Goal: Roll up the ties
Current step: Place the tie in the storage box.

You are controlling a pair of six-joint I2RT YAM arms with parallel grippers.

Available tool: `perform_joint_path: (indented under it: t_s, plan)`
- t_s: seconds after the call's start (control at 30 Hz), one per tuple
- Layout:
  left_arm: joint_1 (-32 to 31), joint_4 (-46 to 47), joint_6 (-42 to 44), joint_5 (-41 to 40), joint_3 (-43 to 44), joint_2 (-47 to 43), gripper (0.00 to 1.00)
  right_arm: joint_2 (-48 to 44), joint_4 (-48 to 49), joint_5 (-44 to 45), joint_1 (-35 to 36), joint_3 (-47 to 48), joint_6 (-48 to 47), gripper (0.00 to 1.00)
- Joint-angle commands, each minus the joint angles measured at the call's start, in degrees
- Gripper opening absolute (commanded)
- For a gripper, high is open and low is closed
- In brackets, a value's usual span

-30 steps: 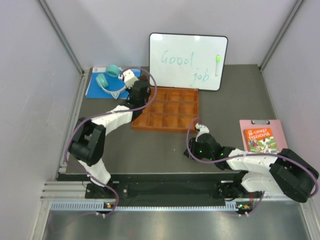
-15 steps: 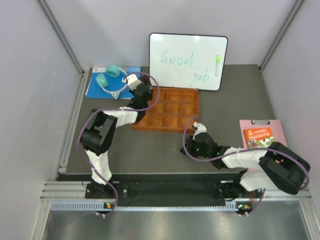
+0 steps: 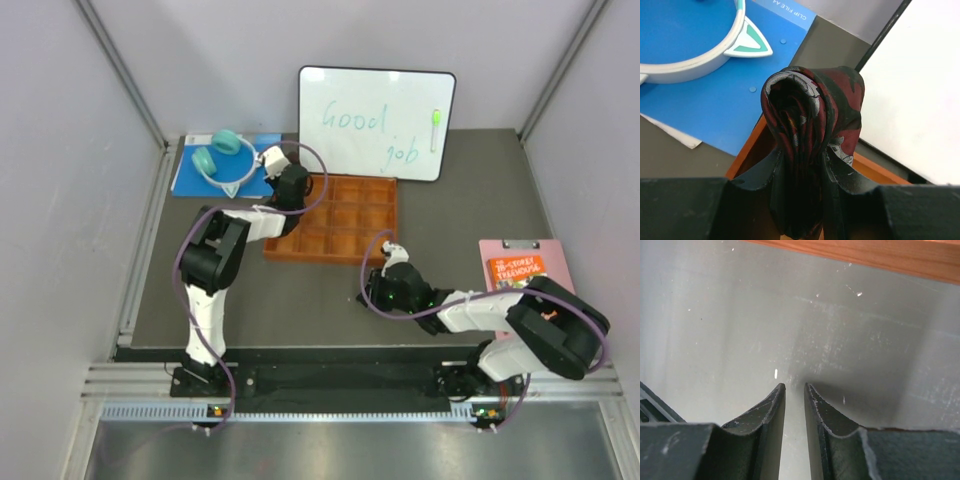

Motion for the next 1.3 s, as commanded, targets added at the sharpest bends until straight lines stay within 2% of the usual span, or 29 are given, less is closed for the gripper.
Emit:
perform_joint_path:
  t_s: [0.0, 0.33, 0.53, 0.77, 1.0, 1.03, 1.07, 1.17, 1.27]
  plan:
    - [0.27, -3.14, 2.06, -2.45, 4.05, 2.56, 0.0, 3.96, -11.24, 1.3, 0.51, -1.68, -1.39, 0.24]
    - [0.18, -9.82, -0.32, -7.81, 0.54, 0.55, 0.0, 5.28, -11.15, 1.48, 0.51, -1.16, -1.56, 0.23]
    - [0.27, -16.24, -0.75, -5.18, 2.91, 1.78, 0.02, 5.55, -11.24, 1.39, 0.51, -0.89, -1.65, 0.22]
    - [0.27, -16.94, -2.24, -4.64, 2.12, -0.94, 0.09, 5.99, -11.24, 1.57, 0.51, -0.8, -1.65, 0.22]
    - [0.27, -20.99, -2.6, -7.02, 2.21, -3.67, 0.4, 6.78, -11.33, 1.74, 0.51, -0.36, -1.74, 0.21]
    - [0.27, -20.99, -2.43, -6.76, 2.03, -4.02, 0.53, 6.87, -11.33, 1.74, 0.51, -0.36, -1.74, 0.21]
    - [0.27, -20.82, -1.82, -6.33, 1.86, -4.63, 0.58, 6.87, -11.33, 1.65, 0.51, -0.28, -1.74, 0.21]
    - [0.27, -20.55, -1.11, -5.18, 1.42, -5.69, 0.67, 6.95, -11.24, 1.83, 0.51, -0.36, -1.74, 0.21]
    - [0.27, -20.64, -0.93, -4.56, 1.07, -6.57, 0.69, 6.95, -11.06, 1.83, 0.51, -0.36, -1.65, 0.2]
